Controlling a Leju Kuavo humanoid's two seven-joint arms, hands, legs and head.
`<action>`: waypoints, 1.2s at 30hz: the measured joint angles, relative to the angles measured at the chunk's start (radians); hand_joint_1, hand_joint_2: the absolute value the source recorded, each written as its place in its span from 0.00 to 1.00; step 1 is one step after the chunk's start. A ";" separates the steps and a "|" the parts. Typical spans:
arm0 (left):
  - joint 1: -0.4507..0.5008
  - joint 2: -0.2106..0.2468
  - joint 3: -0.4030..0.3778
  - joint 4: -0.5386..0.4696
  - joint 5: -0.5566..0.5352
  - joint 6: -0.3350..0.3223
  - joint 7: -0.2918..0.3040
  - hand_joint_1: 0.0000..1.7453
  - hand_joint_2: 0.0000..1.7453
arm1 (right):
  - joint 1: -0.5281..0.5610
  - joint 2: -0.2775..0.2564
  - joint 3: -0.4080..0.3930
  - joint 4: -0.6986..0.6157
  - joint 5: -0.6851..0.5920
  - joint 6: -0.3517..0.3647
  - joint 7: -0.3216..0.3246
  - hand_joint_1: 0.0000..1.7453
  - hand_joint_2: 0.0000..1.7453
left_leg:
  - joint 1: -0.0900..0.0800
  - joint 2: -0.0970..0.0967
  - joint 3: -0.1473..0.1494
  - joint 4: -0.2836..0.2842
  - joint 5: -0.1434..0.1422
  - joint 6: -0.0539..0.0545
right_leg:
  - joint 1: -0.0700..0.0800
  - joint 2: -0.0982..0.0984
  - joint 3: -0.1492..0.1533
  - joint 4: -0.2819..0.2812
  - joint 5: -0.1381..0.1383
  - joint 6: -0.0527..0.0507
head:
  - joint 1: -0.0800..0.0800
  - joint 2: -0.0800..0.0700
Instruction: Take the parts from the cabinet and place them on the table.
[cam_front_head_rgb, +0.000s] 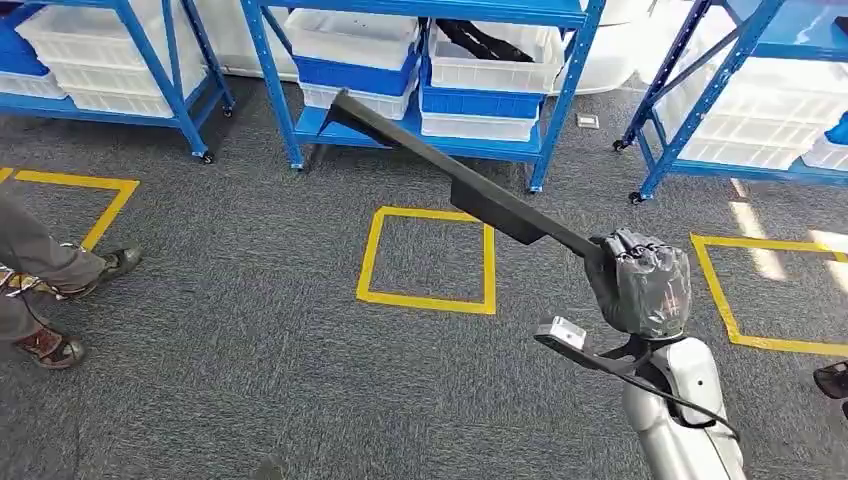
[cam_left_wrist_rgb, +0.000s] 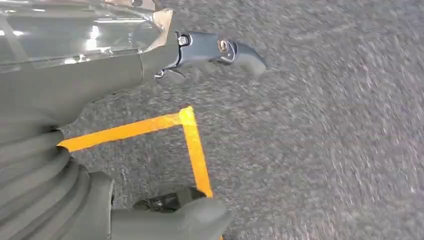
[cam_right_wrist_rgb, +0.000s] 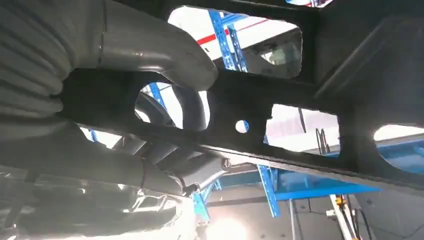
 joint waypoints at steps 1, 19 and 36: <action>0.000 0.000 0.000 0.000 0.000 0.002 -0.002 0.00 1.00 | -0.001 0.000 -0.001 0.000 -0.003 0.006 0.000 0.97 1.00 | -0.001 0.002 -0.011 0.000 0.010 0.005 | -0.001 0.000 -0.016 0.049 -0.045 -0.006 | 0.005 0.000; 0.003 -0.004 0.010 0.000 0.004 0.027 0.006 0.00 1.00 | 0.002 -0.014 -0.012 -0.028 0.026 0.050 0.011 0.97 1.00 | 0.000 0.000 -0.222 0.312 -0.078 -0.068 | 0.003 0.002 0.167 -0.078 -0.047 -0.059 | 0.000 0.000; 0.001 0.013 0.024 0.000 -0.010 0.021 0.035 0.00 1.00 | 0.025 -0.003 0.030 -0.024 0.016 0.024 -0.026 0.97 1.00 | 0.000 -0.037 -0.046 -0.019 0.065 -0.006 | 0.004 0.003 0.021 0.207 -0.143 -0.008 | 0.007 0.000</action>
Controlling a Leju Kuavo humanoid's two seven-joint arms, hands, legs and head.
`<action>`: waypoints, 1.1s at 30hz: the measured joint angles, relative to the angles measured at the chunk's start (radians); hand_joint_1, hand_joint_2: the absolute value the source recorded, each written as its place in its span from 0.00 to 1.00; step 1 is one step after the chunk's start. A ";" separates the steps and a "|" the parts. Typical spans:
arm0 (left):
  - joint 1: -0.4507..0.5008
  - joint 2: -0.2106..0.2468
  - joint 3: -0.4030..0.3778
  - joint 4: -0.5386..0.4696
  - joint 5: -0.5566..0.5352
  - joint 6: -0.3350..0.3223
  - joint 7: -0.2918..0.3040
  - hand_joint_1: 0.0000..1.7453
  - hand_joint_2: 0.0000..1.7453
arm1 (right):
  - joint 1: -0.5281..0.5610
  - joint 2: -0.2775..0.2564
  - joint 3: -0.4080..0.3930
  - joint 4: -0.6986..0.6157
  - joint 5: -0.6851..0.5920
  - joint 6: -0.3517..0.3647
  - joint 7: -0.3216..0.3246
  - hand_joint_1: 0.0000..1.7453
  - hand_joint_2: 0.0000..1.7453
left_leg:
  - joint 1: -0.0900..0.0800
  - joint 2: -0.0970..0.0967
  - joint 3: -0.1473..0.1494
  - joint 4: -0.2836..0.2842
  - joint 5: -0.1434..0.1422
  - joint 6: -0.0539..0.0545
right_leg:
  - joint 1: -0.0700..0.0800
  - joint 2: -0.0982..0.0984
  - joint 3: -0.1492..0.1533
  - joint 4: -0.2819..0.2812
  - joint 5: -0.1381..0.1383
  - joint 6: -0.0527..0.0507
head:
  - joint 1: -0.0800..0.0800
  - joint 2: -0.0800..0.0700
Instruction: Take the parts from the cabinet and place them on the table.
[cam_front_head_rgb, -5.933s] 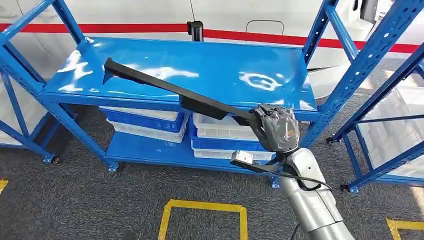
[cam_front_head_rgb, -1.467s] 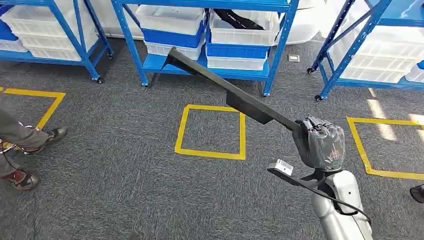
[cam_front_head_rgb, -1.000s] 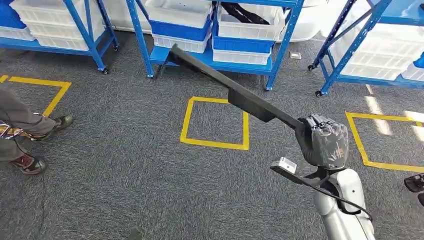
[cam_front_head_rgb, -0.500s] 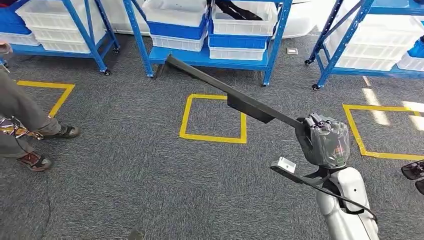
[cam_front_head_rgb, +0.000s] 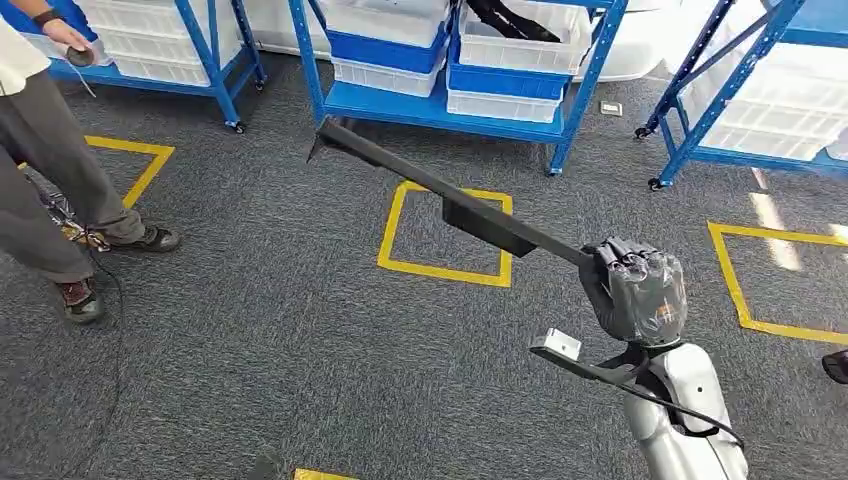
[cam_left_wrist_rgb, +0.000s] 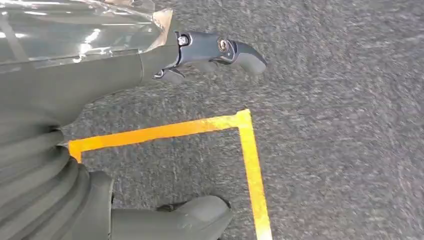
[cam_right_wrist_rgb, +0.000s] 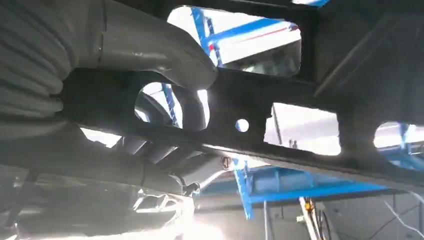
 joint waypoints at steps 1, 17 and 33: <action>0.000 0.002 0.000 0.000 -0.001 0.003 0.003 0.00 1.00 | -0.004 0.003 0.007 0.003 -0.008 0.001 -0.010 0.97 1.00 | 0.001 -0.009 0.000 0.001 0.003 -0.004 | -0.004 0.003 0.042 -0.080 0.035 0.009 | -0.001 0.000; 0.037 0.027 0.019 0.001 0.006 0.049 0.001 0.00 1.00 | -0.120 0.067 0.116 0.110 -0.056 0.016 -0.055 0.97 1.00 | 0.003 0.054 -0.056 0.134 -0.043 -0.052 | 0.006 -0.069 0.114 -0.262 0.108 -0.045 | -0.008 0.000; 0.021 -0.005 0.019 0.001 -0.012 0.044 0.006 0.00 1.00 | -0.123 0.052 0.135 0.111 -0.035 0.008 -0.052 0.97 1.00 | -0.003 -0.051 -0.009 0.008 0.014 -0.007 | -0.005 0.030 0.095 -0.214 0.098 0.012 | 0.003 0.000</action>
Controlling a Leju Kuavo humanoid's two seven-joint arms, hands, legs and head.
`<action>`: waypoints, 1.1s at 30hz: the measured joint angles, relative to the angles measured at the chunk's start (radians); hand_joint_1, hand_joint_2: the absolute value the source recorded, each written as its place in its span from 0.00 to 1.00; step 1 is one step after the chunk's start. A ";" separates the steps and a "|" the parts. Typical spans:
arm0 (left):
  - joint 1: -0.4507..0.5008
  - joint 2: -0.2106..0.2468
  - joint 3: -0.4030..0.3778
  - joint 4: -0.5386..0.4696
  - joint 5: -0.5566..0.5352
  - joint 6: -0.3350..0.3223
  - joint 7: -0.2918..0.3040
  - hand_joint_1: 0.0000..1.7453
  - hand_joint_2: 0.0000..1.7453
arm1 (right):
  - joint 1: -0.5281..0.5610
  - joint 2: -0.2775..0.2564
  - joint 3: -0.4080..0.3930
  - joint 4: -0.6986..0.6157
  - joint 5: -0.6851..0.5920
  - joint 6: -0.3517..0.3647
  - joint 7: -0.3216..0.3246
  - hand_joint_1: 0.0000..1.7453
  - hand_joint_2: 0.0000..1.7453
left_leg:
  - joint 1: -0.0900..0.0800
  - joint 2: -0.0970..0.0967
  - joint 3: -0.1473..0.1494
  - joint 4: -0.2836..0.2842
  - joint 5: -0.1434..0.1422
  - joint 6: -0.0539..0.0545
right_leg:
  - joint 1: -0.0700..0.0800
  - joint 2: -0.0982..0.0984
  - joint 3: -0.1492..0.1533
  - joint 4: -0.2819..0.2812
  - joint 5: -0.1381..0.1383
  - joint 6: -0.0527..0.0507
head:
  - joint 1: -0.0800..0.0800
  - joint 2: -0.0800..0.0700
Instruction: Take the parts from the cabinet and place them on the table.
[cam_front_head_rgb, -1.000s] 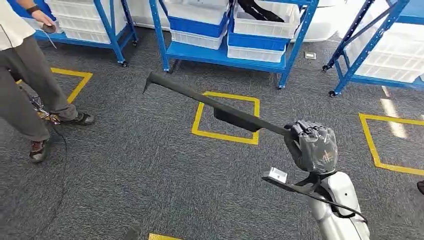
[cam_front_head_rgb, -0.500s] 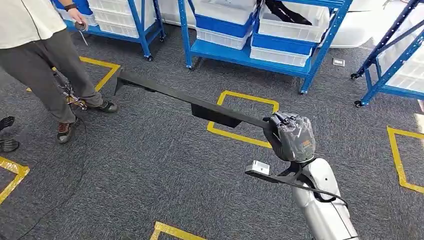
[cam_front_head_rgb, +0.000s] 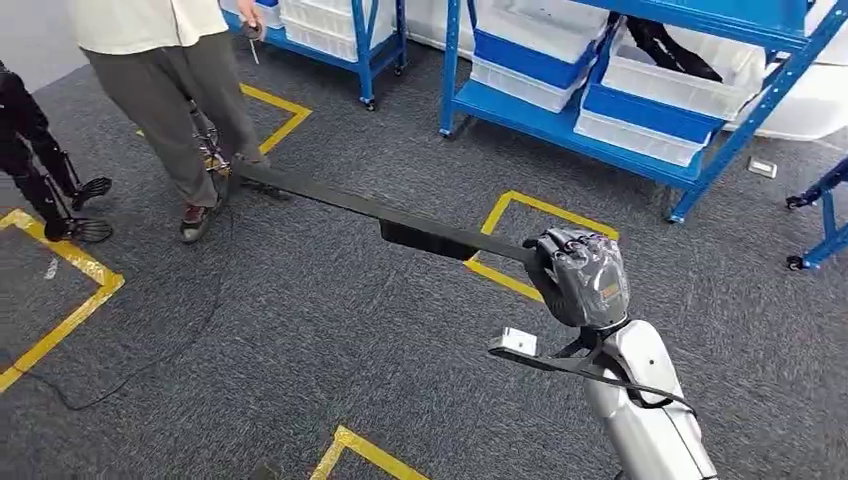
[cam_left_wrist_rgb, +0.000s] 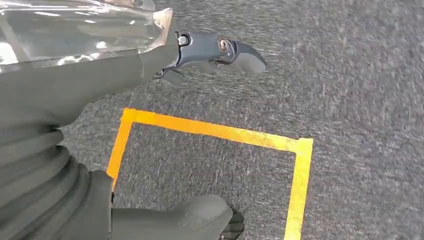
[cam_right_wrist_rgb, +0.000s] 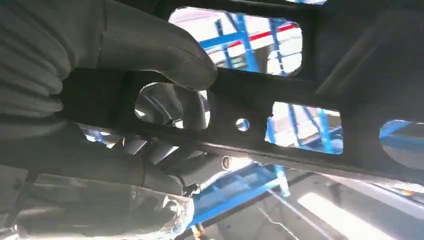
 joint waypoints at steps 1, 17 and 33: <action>0.000 -0.001 0.000 0.000 0.000 0.001 0.004 0.00 1.00 | 0.001 -0.002 0.000 -0.001 0.000 0.001 0.003 0.97 1.00 | -0.002 -0.009 -0.004 0.001 0.003 -0.007 | -0.003 0.037 0.011 -0.036 -0.003 -0.005 | 0.000 0.000; 0.002 0.001 0.000 0.000 -0.021 -0.011 0.017 0.00 1.00 | 0.046 -0.005 0.003 -0.042 0.018 -0.001 0.024 0.97 1.00 | 0.011 0.167 0.021 0.015 -0.041 -0.051 | 0.022 -0.131 0.007 -0.045 0.019 -0.050 | -0.011 0.000; -0.004 -0.003 0.000 0.001 -0.031 -0.010 0.025 0.00 1.00 | 0.048 -0.006 0.003 -0.063 0.027 -0.002 0.034 0.97 1.00 | -0.010 -0.038 -0.014 0.005 0.006 -0.005 | 0.028 0.040 0.017 -0.056 0.010 -0.033 | 0.002 0.000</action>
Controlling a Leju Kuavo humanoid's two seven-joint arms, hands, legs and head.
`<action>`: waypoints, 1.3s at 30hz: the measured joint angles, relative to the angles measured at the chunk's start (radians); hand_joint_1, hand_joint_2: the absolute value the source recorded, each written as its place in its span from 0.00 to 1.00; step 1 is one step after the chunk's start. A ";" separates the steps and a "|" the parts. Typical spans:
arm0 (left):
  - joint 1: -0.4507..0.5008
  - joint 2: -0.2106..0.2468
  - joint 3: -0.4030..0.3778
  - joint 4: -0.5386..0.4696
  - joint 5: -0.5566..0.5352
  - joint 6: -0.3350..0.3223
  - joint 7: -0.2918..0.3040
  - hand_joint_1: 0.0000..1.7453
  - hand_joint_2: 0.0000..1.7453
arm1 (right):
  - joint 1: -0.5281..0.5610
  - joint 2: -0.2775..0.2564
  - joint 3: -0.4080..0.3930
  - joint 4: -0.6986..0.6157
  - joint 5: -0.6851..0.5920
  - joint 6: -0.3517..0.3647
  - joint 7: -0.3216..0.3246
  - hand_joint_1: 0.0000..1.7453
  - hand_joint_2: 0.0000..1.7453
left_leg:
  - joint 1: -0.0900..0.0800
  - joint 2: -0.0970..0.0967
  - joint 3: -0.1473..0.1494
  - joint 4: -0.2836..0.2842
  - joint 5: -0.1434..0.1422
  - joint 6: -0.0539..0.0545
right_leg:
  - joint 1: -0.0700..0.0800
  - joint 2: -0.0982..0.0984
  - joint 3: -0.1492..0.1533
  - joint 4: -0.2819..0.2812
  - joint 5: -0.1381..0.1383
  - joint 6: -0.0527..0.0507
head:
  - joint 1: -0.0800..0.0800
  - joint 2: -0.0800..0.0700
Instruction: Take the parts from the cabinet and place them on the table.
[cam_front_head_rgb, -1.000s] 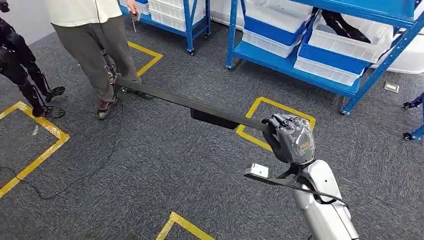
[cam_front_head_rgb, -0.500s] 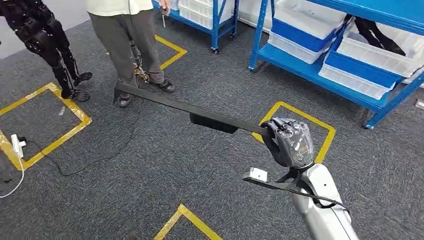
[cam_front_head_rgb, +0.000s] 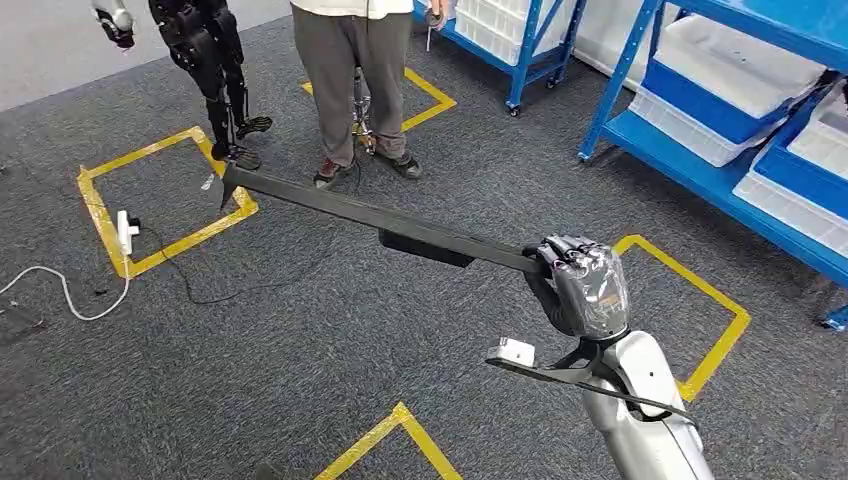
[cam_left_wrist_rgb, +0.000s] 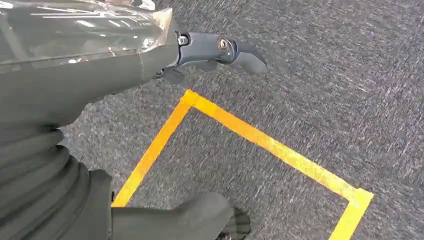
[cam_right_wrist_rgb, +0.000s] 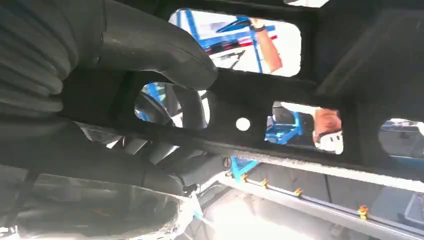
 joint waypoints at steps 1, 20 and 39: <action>0.002 0.000 0.000 0.000 0.000 0.000 0.000 0.00 1.00 | 0.000 0.001 0.000 0.000 0.000 0.000 0.000 0.97 1.00 | 0.003 -0.010 -0.004 -0.001 0.003 -0.004 | 0.005 -0.008 0.005 0.002 0.000 0.000 | -0.002 0.000; 0.001 0.011 0.001 0.000 -0.003 0.006 -0.003 0.00 1.00 | 0.015 0.004 -0.005 -0.010 0.003 -0.004 -0.001 0.97 1.00 | 0.016 0.142 -0.003 0.005 -0.008 0.000 | -0.011 -0.126 0.014 0.035 -0.051 0.024 | 0.007 0.000; 0.006 0.009 0.001 0.000 -0.010 0.011 0.005 0.00 1.00 | 0.006 0.018 -0.003 -0.003 0.006 -0.005 -0.004 0.97 1.00 | 0.012 0.122 -0.163 0.313 -0.147 -0.041 | -0.013 -0.102 -0.001 0.000 0.013 -0.029 | -0.001 0.000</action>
